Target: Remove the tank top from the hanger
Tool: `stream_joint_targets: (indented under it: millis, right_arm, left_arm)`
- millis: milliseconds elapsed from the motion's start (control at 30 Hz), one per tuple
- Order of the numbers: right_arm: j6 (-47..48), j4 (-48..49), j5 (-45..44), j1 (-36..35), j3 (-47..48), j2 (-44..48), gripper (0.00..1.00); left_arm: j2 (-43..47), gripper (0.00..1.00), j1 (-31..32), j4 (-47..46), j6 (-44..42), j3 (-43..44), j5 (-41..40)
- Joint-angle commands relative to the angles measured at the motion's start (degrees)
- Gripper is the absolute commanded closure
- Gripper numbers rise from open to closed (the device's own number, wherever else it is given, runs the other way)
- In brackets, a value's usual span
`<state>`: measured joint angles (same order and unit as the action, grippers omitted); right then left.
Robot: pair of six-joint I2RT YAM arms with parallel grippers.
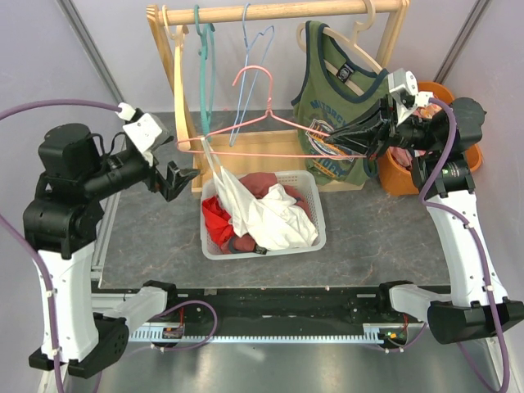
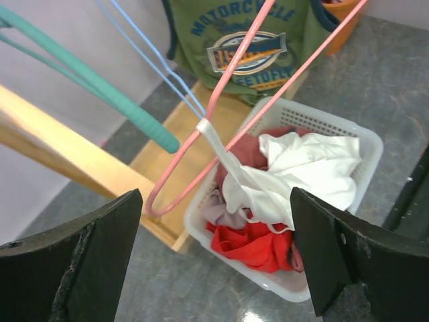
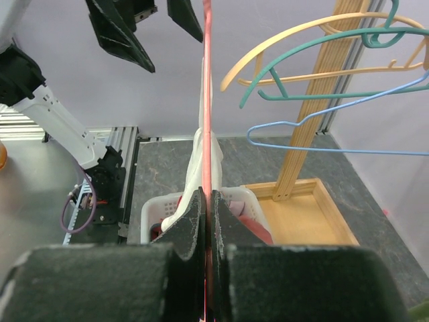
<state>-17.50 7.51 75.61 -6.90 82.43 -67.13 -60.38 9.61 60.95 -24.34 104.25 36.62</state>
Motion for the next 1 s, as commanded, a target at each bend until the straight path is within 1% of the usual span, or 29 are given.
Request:
stream_joint_targets:
  millis: [0,33,67,100,133,200,400,533,833,967]
  right_arm:
    - [1.41,1.98,-1.61,0.13,2.47,-0.01,1.0]
    - [1.33,1.98,-1.78,0.13,2.56,-0.28,1.0]
    - [1.41,1.9,-1.96,0.13,2.9,-0.54,1.0]
    - [1.41,1.81,-2.14,0.22,3.08,-0.89,1.0]
    - [1.33,1.72,-2.31,0.22,3.35,-1.24,1.0]
    - [1.24,1.46,-2.49,0.3,3.79,-1.94,1.0]
    - [1.33,1.46,-2.66,0.3,3.79,-2.21,1.0]
    - [1.15,1.46,-1.79,0.13,3.7,-1.95,1.0]
    - [1.59,1.63,-1.96,-1.01,1.94,0.34,1.0]
    - [1.59,1.72,-1.61,-1.89,1.68,0.69,1.0]
  left_arm:
    - [0.26,0.01,-0.29,1.01,-1.68,1.05,-4.19]
    - [0.87,0.01,-0.38,1.01,-0.89,0.26,-3.41]
    - [1.31,0.04,-0.55,0.84,-0.36,-1.83,-1.4]
    - [1.84,0.12,-0.64,0.75,0.68,-2.99,-0.51]
    - [2.89,0.16,-0.64,0.58,1.13,-5.43,0.11]
    - [3.95,0.21,-0.73,0.66,1.48,-7.56,1.08]
    - [6.33,0.24,-0.73,-0.12,3.41,-13.98,3.54]
    - [5.36,0.25,-0.73,-4.59,4.91,-17.31,4.69]
    - [0.97,0.25,-0.55,-10.85,8.69,-17.5,10.66]
    - [-0.35,0.27,-0.55,-12.42,9.13,-18.29,15.83]
